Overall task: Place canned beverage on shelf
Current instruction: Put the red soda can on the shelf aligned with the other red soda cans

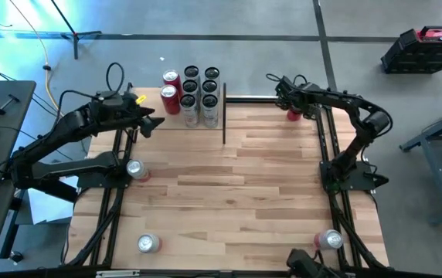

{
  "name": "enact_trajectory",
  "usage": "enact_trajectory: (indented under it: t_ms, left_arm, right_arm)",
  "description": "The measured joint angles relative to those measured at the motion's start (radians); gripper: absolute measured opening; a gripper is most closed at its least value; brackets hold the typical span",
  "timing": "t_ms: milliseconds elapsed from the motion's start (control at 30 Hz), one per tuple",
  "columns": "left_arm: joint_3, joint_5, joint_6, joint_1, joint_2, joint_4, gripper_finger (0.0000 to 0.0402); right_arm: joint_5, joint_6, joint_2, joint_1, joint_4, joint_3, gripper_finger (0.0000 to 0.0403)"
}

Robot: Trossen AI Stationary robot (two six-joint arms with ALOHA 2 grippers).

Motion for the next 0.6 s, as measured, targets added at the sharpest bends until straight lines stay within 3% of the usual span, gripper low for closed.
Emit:
enact_trajectory:
  t_ms: [200,600]
  left_arm:
    - [0.000,-0.006,0.062,0.000,-0.051,0.000,0.0326]
    - [0.000,-0.060,0.047,0.000,-0.056,0.002,0.0326]
  right_arm:
    - [0.054,-0.008,-0.001,0.033,0.006,-0.011,0.0301]
    - [0.090,-0.082,0.000,0.019,0.048,0.008,0.0333]
